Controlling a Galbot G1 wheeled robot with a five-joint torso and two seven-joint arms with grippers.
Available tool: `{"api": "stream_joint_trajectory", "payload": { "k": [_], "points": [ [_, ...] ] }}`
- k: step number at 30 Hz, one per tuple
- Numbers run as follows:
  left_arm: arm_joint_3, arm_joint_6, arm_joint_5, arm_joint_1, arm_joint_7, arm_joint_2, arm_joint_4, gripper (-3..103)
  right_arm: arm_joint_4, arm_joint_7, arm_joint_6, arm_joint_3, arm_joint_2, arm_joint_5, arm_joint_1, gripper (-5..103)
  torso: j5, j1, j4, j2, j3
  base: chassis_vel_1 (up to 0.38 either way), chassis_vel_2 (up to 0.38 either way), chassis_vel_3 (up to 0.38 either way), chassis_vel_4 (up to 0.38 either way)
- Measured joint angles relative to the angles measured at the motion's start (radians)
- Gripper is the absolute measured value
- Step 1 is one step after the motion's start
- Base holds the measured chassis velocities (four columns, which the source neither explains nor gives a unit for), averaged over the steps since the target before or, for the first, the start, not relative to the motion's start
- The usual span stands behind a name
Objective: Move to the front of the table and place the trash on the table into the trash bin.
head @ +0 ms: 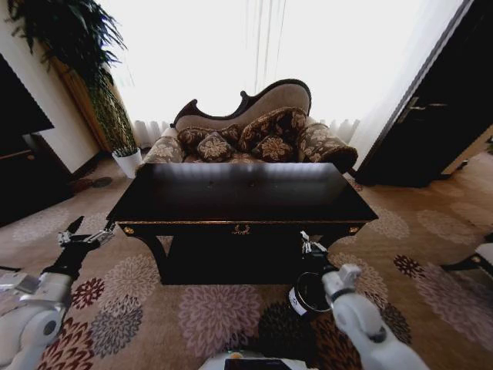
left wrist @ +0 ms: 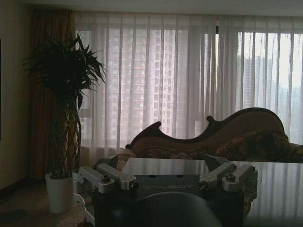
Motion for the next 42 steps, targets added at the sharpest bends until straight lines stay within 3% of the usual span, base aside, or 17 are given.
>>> {"api": "stream_joint_trajectory", "payload": {
  "k": [1, 3, 9, 17, 29, 42],
  "points": [
    [0.0, 0.0, 0.0, 0.0, 0.0, 0.0, 0.0, 100, 0.0, 0.0, 0.0, 0.0, 0.0, 0.0, 0.0, 1, 0.0, 0.0, 0.0, 0.0, 0.0, 0.0, 0.0, 0.0, 0.0],
    [0.0, 0.0, 0.0, 0.0, 0.0, 0.0, 0.0, 100, -0.287, -0.031, 0.153, -0.042, 0.074, -0.11, 0.038, 1, 0.0, 0.0, 0.0001, 0.0, 0.0, 0.0, 0.0, 0.0, 0.0],
    [0.0, 0.0, 0.0, 0.0, 0.0, 0.0, 0.0, 100, -0.592, -0.042, 0.217, -0.093, 0.073, -0.104, 0.144, 1, 0.0002, 0.0, 0.0, 0.0, 0.0, 0.0, 0.0, 0.0, 0.0],
    [0.0, 0.0, 0.0, 0.0, 0.0, 0.0, 0.0, 100, -0.835, -0.051, 0.259, -0.137, 0.036, -0.113, 0.261, 1, 0.0004, 0.0, 0.0, 0.0, 0.0, 0.0, 0.0, 0.0, 0.0],
    [0.0, 0.0, 0.0, 0.0, 0.0, 0.0, 0.0, 100, -1.38, -0.09, 0.361, -0.188, -0.021, -0.224, 0.556, 1, 0.0001, 0.0, 0.0, 0.0, 0.0, 0.0, 0.0, 0.0, 0.0],
    [0.0, 0.0, 0.0, 0.0, 0.0, 0.0, 0.0, 100, -1.59, -0.114, 0.383, -0.179, -0.008, -0.296, 0.678, 1, -0.0001, 0.0, -0.0001, 0.0, 0.0, 0.0, 0.0, 0.0, 0.0]
  ]
}}
